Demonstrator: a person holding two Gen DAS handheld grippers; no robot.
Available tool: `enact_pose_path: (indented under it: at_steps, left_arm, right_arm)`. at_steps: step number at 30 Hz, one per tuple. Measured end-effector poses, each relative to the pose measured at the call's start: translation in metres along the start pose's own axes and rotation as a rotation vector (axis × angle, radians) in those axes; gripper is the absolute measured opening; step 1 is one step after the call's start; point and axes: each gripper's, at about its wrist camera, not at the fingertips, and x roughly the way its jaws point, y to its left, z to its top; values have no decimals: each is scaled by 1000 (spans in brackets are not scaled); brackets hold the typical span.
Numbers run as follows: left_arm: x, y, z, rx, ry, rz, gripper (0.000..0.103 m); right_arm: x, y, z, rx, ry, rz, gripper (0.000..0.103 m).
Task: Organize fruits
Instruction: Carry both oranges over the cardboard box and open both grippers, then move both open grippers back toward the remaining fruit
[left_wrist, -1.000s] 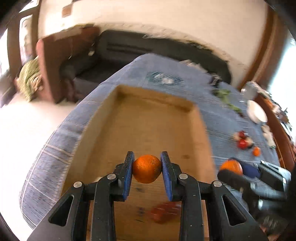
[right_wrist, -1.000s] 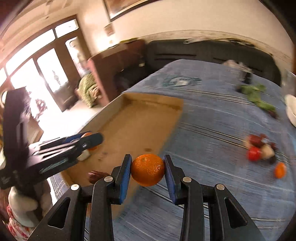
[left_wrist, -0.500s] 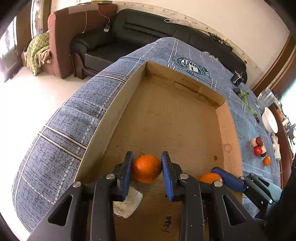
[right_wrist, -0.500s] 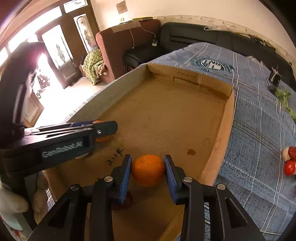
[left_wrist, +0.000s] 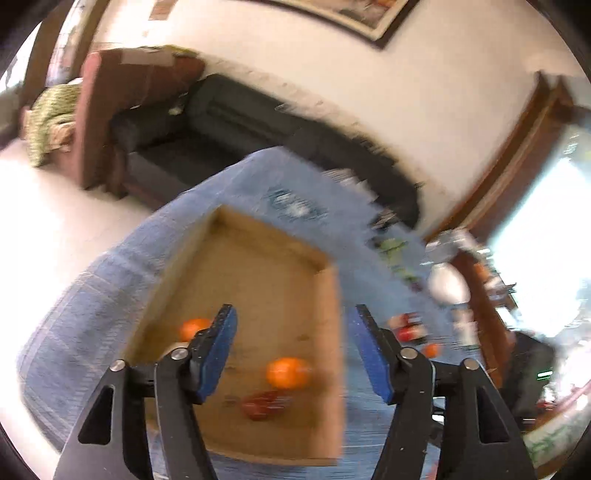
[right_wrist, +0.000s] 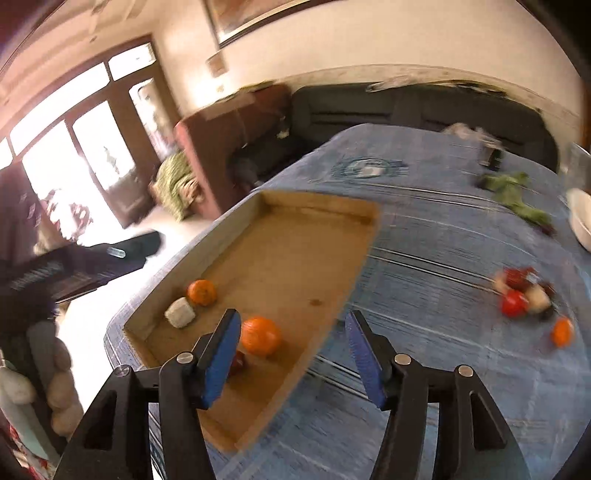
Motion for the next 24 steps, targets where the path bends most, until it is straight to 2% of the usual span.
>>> enact_pose_path:
  at_steps: [4, 8, 12, 15, 17, 19, 21, 24]
  left_arm:
    - [8, -34, 2, 50, -6, -112, 71]
    - [32, -69, 4, 108, 78, -221, 70]
    - [57, -100, 4, 179, 160, -264, 70]
    - [72, -115, 2, 202, 168, -269, 73]
    - [77, -118, -4, 178, 181, -255, 77]
    - [78, -117, -12, 144, 190, -273, 77]
    - [74, -116, -18, 120, 189, -260, 77]
    - [58, -119, -21, 104, 154, -213, 77]
  right_arm:
    - [-45, -57, -18, 141, -20, -174, 65]
    - [-119, -115, -34, 335, -94, -349, 64]
    - [-211, -146, -45, 477, -218, -524, 64]
    - [-263, -149, -40, 491, -298, -629, 65]
    - [-295, -153, -33, 475, -336, -694, 68]
    - [-316, -158, -21, 448, -353, -740, 69]
    - [-338, -163, -7, 411, -378, -772, 69]
    - [-369, -167, 16, 341, -431, -772, 69]
